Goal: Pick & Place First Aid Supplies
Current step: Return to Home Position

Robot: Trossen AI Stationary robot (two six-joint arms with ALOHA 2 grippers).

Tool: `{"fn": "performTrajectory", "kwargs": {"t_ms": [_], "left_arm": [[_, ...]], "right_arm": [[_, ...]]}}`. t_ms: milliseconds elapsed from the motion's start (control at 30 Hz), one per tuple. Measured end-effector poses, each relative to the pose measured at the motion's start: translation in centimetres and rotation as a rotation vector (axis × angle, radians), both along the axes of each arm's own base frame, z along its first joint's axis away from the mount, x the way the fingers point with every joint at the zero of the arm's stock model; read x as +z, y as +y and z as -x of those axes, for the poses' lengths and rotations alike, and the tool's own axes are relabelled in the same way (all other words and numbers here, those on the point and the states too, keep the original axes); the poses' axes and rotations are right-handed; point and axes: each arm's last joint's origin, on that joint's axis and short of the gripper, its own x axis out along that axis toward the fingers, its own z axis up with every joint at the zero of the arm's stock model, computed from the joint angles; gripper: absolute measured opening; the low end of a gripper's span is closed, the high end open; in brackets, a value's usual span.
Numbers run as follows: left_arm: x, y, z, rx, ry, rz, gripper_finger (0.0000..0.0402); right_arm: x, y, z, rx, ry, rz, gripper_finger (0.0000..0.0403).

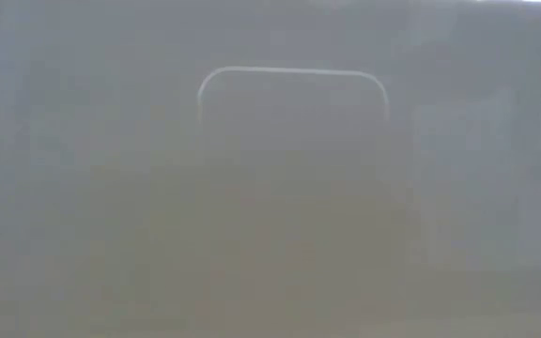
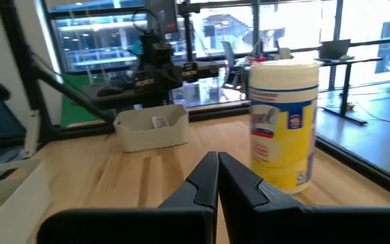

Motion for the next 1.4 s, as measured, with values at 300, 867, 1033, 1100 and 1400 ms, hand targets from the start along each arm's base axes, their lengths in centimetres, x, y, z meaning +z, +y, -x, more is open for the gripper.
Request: {"fn": "performTrajectory", "kwargs": {"t_ms": [300,867,1033,1100,1400], "left_arm": [[-0.02,0.00,0.00,-0.001,0.000,0.000,0.0017],[-0.05,-0.01,-0.01,-0.002,0.001,0.000,0.0017],[-0.06,-0.01,-0.01,-0.003,0.001,0.000,0.0017],[-0.07,-0.01,-0.01,-0.003,0.001,0.000,0.0017],[-0.06,-0.01,-0.01,-0.003,0.001,0.000,0.0017]], "right_arm": [[-0.11,1.04,-0.19,0.110,0.012,-0.002,0.0002],[-0.25,1.08,-0.21,0.114,0.026,-0.005,0.0001],[-0.25,1.08,-0.21,0.113,0.026,-0.005,0.0005],[-0.25,1.08,-0.21,0.113,0.026,-0.005,0.0004],[-0.24,1.08,-0.21,0.113,0.026,-0.005,0.0003]]}}
